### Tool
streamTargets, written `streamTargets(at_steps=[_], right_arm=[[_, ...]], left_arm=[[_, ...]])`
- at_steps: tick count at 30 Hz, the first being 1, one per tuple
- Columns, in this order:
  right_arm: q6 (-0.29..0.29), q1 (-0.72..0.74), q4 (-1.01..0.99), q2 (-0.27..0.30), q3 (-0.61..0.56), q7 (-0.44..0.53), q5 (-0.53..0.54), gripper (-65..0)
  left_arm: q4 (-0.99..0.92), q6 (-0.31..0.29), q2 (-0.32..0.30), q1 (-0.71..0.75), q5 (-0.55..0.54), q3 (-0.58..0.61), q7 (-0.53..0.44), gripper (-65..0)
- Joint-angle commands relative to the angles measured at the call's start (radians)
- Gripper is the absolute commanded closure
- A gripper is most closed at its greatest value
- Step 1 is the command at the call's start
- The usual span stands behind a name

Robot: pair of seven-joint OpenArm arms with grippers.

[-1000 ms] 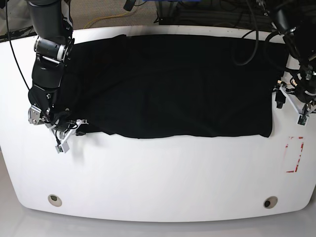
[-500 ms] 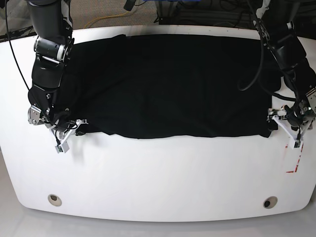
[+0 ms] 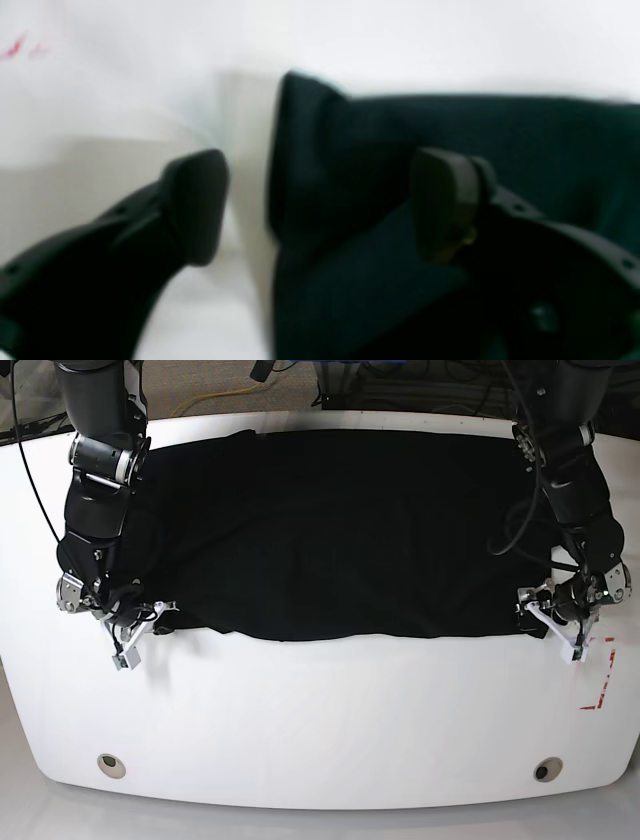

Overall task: Fold the T-shirt properly
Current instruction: 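Open both grippers and move them to the shirt's hem corners, then grasp the hem corners and fold them over toward the collar edge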

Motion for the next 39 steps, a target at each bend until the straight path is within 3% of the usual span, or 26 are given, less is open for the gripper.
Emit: streamTargets(at_steps=[1,4,7,11,19,29,39], right_arm=[[0.001,0.022,0.011,0.014,0.000,-0.014,-0.004,0.0],[0.001,0.021,0.039,0.014,0.000,-0.018,-0.001,0.0],[0.001,0.018,0.100,0.012,0.000,-0.050,-0.001,0.0],[0.001,0.018,0.174,0.012,0.002,-0.098,0.000,0.0],[0.001,0.022,0.323,0.014,0.002,-0.201,0.002,0.0],[0.001,-0.051,0.647,0.014,0.020,-0.383,0.002,0.0],[0.001,-0.167,0.947,0.014,0.118,-0.561,0.054,0.0]], left_arm=[[0.002,-0.002,-0.012,-0.016,-0.008,0.000,-0.019,-39.2],[0.004,-0.002,-0.011,-0.016,-0.008,0.000,-0.028,-16.2],[0.005,-0.002,-0.011,-0.016,-0.008,0.002,-0.025,0.0],[0.043,-0.010,-0.017,-0.014,-0.016,0.019,-0.024,-0.3],[0.330,-0.018,-0.015,0.064,-0.015,0.020,-0.011,0.0],[0.495,-0.167,-0.018,0.104,-0.011,0.013,0.088,0.0],[0.660,-0.167,-0.034,0.254,-0.015,0.011,0.087,0.0]])
